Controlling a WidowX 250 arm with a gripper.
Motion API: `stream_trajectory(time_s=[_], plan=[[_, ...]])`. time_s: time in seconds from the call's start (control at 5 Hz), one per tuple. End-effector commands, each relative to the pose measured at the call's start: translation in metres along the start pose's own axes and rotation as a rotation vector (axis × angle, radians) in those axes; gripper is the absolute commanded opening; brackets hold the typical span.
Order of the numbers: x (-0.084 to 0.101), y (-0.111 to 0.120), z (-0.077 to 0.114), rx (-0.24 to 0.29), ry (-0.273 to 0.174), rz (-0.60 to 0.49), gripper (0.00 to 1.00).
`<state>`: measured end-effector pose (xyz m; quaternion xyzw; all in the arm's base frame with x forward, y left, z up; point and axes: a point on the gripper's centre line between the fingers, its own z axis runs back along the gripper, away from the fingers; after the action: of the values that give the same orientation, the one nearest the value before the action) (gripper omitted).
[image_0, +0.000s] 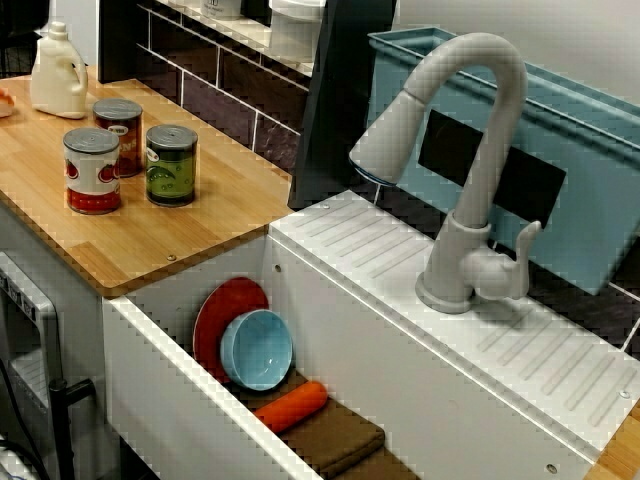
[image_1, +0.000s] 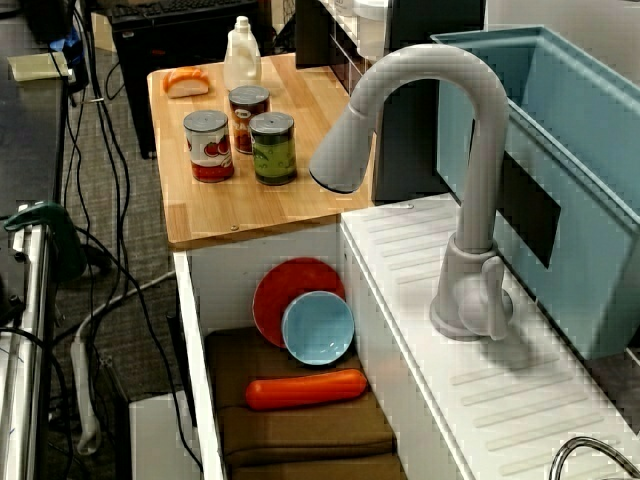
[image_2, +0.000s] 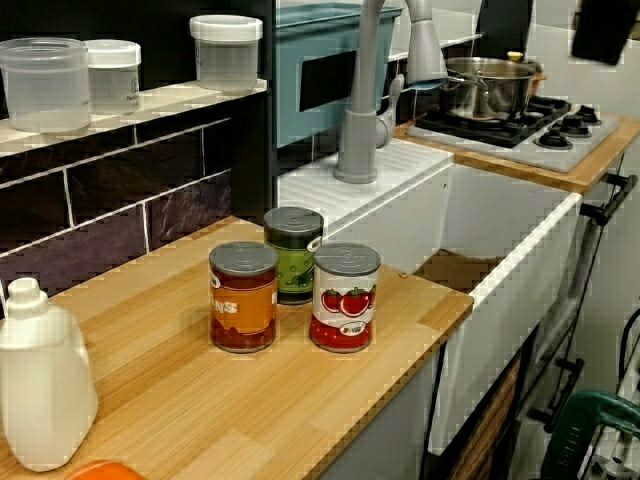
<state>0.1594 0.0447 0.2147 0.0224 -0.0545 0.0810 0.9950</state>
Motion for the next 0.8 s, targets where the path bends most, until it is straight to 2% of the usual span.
stream_trajectory(time_s=[0.0,0.2,0.4,0.6], plan=[[0.026,0.050,-0.024,0.108,-0.053,0.029,1.00],[0.035,0.069,-0.033,0.138,-0.084,0.024,1.00],[0.039,0.084,-0.045,0.142,-0.092,0.032,1.00],[0.038,0.081,-0.057,0.153,-0.070,0.026,1.00]])
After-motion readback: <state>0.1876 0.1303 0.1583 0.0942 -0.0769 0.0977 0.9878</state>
